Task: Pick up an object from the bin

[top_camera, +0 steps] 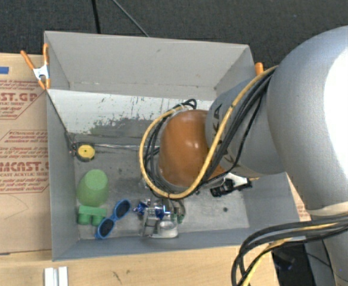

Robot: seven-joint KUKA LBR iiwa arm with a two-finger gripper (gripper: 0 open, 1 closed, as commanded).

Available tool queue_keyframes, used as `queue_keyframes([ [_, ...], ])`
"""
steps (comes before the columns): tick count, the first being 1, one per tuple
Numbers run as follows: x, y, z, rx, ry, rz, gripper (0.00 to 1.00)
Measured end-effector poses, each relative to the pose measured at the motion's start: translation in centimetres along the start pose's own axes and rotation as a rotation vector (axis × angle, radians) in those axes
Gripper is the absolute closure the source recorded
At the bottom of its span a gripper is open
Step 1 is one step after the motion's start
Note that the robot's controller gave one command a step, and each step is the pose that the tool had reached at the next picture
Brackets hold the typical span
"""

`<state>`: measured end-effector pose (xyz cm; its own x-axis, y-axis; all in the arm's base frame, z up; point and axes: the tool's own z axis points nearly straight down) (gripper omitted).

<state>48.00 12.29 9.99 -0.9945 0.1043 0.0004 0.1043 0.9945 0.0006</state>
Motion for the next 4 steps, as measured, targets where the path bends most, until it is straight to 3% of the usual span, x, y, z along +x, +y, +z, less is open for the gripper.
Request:
queue_keyframes([
  [1, -0.3, -2.4, -1.0, 0.000, 0.000, 0.152, 0.00],
  [2, -0.1, -1.6, 3.1, 0.001, 0.003, 0.301, 0.00],
  [3, -0.1, -1.6, 3.1, 0.000, 0.004, 0.301, 0.00],
  [4, -0.2, -1.4, 2.8, -0.003, 0.005, 0.300, 1.00],
])
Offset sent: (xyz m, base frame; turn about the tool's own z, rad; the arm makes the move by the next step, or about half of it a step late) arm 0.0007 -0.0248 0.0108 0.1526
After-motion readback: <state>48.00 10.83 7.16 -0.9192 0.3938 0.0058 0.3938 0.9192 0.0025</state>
